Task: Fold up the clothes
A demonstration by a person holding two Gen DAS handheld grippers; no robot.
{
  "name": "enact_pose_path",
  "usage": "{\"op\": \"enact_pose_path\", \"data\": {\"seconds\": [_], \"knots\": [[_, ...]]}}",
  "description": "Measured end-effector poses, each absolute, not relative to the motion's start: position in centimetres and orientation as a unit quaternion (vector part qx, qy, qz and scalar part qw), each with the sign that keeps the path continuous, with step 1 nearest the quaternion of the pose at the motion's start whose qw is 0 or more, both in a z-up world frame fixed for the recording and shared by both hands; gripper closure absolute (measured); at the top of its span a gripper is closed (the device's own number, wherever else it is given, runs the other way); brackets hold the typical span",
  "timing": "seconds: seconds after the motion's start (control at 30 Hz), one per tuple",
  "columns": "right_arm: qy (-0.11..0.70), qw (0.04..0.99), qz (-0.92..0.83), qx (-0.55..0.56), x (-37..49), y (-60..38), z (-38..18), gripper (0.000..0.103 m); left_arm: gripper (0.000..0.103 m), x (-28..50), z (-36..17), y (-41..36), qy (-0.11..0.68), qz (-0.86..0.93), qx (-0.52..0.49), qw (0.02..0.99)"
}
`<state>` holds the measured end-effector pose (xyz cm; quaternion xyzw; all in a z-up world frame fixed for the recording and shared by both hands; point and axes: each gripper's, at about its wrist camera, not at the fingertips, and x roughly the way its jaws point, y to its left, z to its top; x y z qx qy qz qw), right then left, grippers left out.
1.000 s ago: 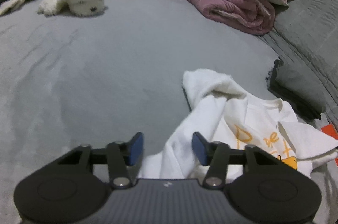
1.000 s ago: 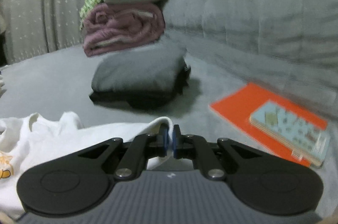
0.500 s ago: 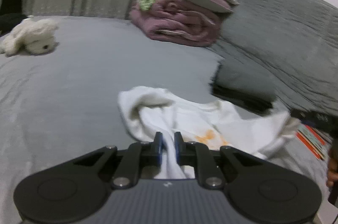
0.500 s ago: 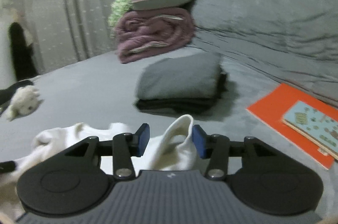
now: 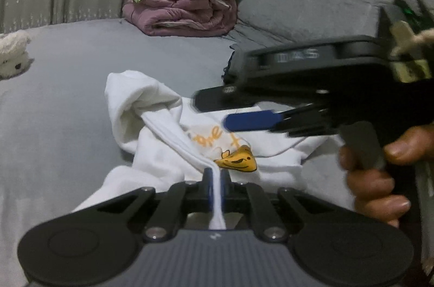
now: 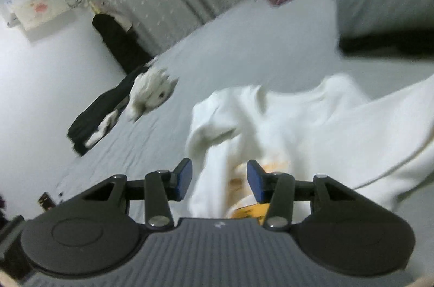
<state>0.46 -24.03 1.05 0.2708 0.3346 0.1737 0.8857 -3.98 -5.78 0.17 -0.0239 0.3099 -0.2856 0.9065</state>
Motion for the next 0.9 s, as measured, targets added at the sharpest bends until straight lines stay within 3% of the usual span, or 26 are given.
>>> {"op": "enact_pose_path", "data": {"seconds": [0.23,0.3,0.33,0.43,0.6,0.77,0.9], "knots": [[0.376,0.872,0.172,0.263,2.8,-21.6,-0.6,0.055,0.098,-4.3,0.3,-5.0,0.313,-0.292,-0.027,0.903],[0.383,0.875,0.167,0.244,3.1,-21.0,-0.9,0.066,0.098,-4.4,0.3,-4.9,0.314,-0.293,-0.024,0.903],[0.385,0.879,0.162,0.229,3.1,-20.7,-1.0,0.078,0.098,-4.4,0.4,-4.8,0.314,-0.294,-0.024,0.902],[0.38,0.888,0.156,0.207,2.5,-20.6,-1.3,0.09,0.095,-4.2,0.6,-4.3,0.322,-0.307,-0.026,0.895],[0.366,0.894,0.149,0.212,1.4,-22.4,-1.4,0.094,0.072,-4.2,1.7,-3.6,0.309,-0.31,-0.021,0.899],[0.358,0.896,0.149,0.217,0.1,-23.7,-1.5,0.095,0.059,-3.3,2.5,-2.4,0.293,-0.289,-0.041,0.91],[0.35,0.901,0.148,0.211,-1.6,-25.2,-1.5,0.095,0.055,-1.9,2.4,-2.2,0.292,-0.259,-0.049,0.919]]}}
